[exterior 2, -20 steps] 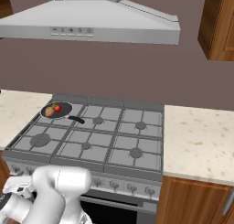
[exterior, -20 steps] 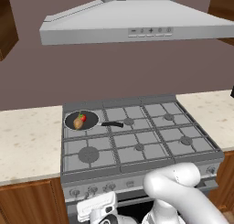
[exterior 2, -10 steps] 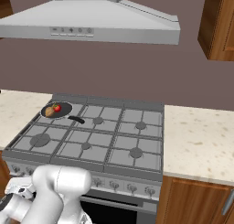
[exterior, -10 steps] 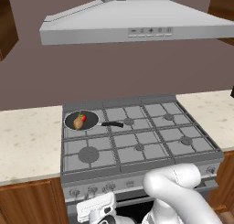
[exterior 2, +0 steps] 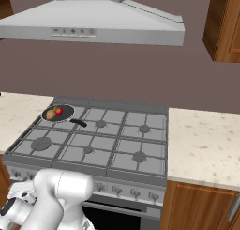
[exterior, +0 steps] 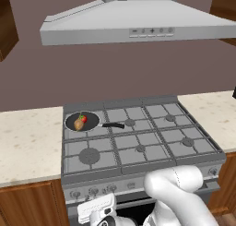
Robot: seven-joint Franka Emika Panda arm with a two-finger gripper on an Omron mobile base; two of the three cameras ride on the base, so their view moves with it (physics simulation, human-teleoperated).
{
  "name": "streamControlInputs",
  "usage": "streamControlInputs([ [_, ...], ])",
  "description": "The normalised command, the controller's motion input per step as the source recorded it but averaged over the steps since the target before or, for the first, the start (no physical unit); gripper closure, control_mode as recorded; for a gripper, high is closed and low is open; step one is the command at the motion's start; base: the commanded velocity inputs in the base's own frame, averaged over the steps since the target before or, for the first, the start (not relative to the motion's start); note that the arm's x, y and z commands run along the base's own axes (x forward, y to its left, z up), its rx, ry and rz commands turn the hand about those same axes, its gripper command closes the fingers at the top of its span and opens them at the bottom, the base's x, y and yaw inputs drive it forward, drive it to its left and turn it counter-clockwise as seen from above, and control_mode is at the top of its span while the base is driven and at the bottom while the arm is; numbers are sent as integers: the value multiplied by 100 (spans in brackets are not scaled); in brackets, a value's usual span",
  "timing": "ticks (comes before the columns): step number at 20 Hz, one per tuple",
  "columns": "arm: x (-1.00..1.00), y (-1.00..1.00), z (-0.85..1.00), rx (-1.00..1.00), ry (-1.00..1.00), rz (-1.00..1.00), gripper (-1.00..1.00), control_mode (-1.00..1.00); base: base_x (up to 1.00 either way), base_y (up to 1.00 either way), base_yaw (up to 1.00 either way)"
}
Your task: Place the pan on the rear left burner on the stove. Then place the tomato and the onion in the pan and turn on the rear left burner.
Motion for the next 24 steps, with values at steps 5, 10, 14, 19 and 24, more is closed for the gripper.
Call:
streamControlInputs([
  [5, 0, 1, -2, 0, 0, 0, -100, -100, 0, 0, 0],
  [10, 8, 0, 0, 0, 0, 0, -100, -100, 0, 0, 0],
  [14, 24, 0, 6, 0, 2, 0, -100, -100, 0, 0, 0],
  [19, 25, 0, 0, 0, 0, 0, -100, -100, 0, 0, 0],
  [24, 0, -7, 3, 0, 0, 0, -100, -100, 0, 0, 0],
])
